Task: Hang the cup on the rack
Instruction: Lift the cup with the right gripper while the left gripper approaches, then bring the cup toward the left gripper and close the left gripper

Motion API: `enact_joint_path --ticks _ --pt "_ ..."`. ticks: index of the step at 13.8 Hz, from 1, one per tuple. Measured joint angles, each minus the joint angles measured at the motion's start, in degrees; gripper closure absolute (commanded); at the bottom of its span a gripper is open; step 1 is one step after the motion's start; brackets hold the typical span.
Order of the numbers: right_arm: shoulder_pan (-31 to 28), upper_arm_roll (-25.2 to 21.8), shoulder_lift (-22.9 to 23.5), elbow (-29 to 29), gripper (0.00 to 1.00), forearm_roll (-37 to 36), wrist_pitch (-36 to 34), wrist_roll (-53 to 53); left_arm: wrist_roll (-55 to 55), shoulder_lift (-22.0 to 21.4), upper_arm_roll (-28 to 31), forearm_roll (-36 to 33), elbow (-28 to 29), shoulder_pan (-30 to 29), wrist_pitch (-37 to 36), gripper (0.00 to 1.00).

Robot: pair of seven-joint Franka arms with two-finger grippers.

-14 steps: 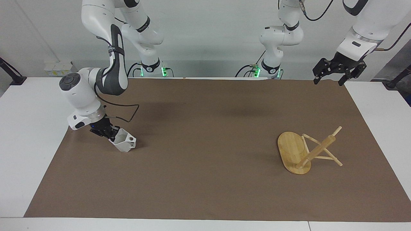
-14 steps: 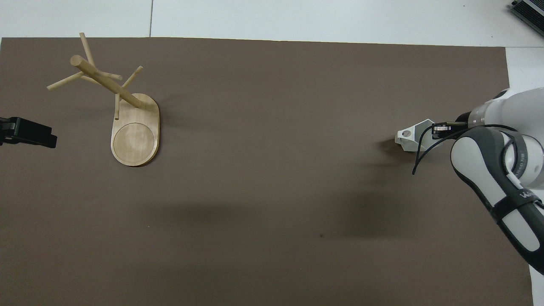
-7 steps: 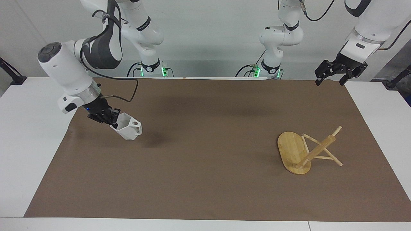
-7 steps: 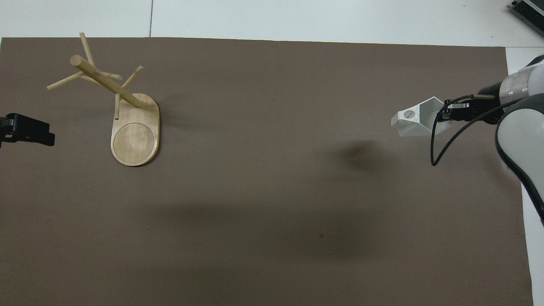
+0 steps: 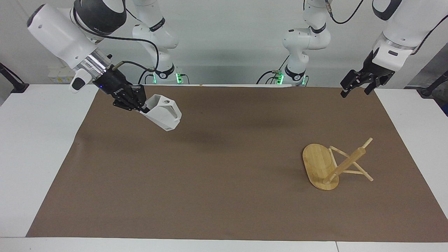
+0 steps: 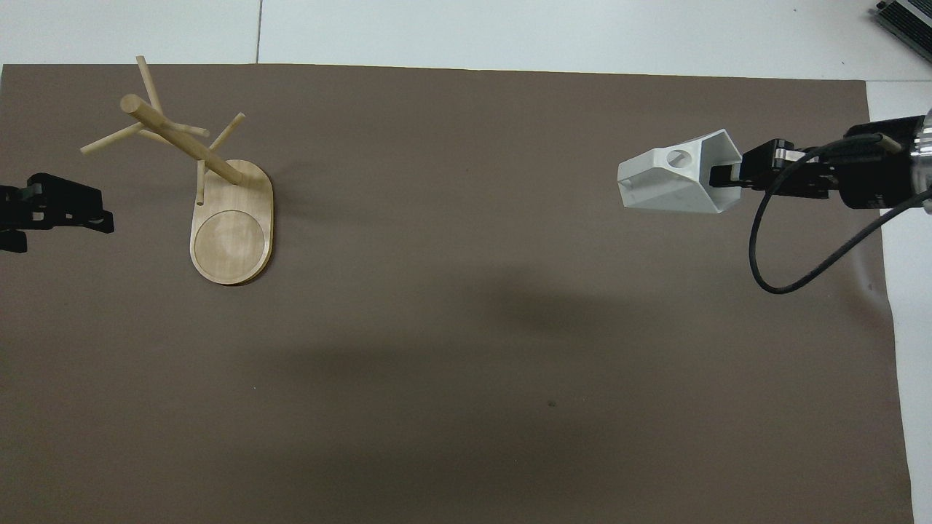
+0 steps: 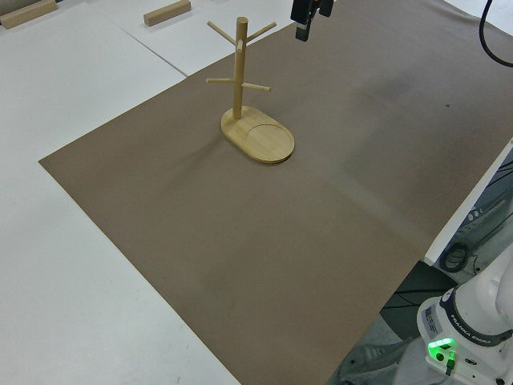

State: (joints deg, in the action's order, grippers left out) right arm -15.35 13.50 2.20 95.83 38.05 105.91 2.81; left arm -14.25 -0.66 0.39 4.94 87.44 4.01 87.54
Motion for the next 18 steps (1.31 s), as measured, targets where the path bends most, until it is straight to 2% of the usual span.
enact_joint_path --ticks 3,5,7,10,14,18 --pt "0.05 2.42 0.16 0.02 1.00 6.47 0.04 0.07 -9.83 0.44 -0.57 6.03 0.02 0.55 0.98 0.00" --pt "0.08 4.51 0.36 0.04 1.00 8.18 0.83 0.07 -20.62 1.92 -0.93 11.48 0.02 1.58 3.33 0.00" --pt "1.63 7.01 1.08 0.12 1.00 9.84 5.88 -0.53 -30.75 3.97 -2.04 15.37 -0.47 3.28 6.01 0.00" --pt "9.81 7.94 4.78 0.49 1.00 10.23 18.01 -7.75 -43.42 7.25 -3.07 21.81 -2.20 4.71 8.74 0.00" --pt "15.98 8.00 9.81 0.55 1.00 10.23 26.73 -12.36 -59.81 13.39 -6.52 24.42 -8.05 6.64 11.29 0.00" --pt "15.96 7.93 10.63 -1.43 1.00 10.46 25.91 -12.60 -68.37 17.48 -7.75 25.71 -10.17 7.17 14.39 0.00"
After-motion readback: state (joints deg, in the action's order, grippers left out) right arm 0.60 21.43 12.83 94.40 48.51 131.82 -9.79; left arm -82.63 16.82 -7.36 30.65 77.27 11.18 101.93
